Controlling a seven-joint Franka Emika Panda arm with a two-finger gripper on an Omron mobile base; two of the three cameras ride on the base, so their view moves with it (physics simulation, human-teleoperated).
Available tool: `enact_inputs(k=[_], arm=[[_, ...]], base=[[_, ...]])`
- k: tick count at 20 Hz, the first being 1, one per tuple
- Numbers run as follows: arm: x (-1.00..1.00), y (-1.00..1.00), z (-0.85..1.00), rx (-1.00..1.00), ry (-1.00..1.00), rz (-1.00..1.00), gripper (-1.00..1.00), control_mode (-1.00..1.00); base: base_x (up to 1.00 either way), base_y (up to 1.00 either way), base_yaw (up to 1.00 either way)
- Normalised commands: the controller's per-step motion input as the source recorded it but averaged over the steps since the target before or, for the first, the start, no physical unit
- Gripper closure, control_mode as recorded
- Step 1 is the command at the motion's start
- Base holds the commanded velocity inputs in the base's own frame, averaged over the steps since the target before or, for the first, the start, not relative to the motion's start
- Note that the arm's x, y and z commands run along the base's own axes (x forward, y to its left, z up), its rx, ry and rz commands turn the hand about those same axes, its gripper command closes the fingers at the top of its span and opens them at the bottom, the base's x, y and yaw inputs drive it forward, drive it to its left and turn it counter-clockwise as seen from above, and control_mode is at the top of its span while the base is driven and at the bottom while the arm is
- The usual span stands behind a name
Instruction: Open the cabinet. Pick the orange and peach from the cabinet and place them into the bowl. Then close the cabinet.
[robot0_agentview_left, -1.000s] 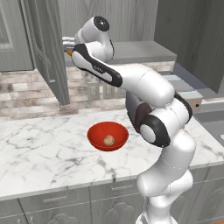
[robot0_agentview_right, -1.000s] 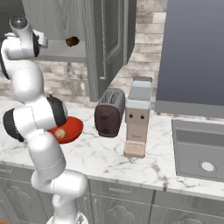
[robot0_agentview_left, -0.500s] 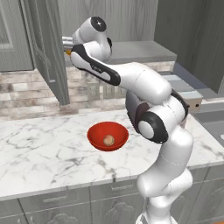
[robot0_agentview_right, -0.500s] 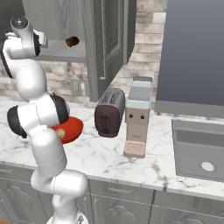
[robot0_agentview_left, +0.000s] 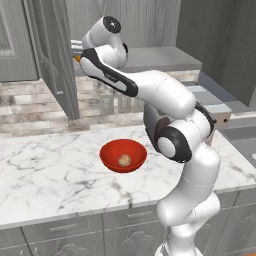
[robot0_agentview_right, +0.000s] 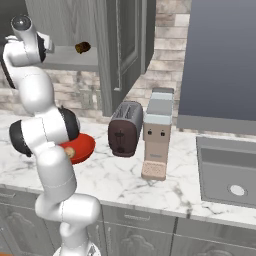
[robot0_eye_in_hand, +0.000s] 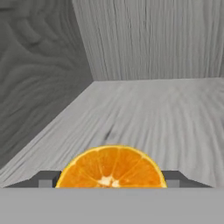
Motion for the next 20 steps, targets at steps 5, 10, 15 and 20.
enact_inputs(k=[5, 10, 15, 20], arm=[[-0.3, -0.03, 0.01, 0.0, -0.16, 0.0, 1.0, -1.0], [-0.54, -0.24, 0.16, 0.0, -0.03, -0.04, 1.0, -1.0], [-0.79, -0.48, 0.18, 0.0, 0.0, -0.05, 1.0, -1.0], [-0.88, -0.52, 0.14, 0.0, 0.0, -0.04, 1.0, -1.0]], base=[[0.0, 0.0, 0.0], [0.0, 0.0, 0.0], [0.0, 0.0, 0.0], [0.0, 0.0, 0.0]])
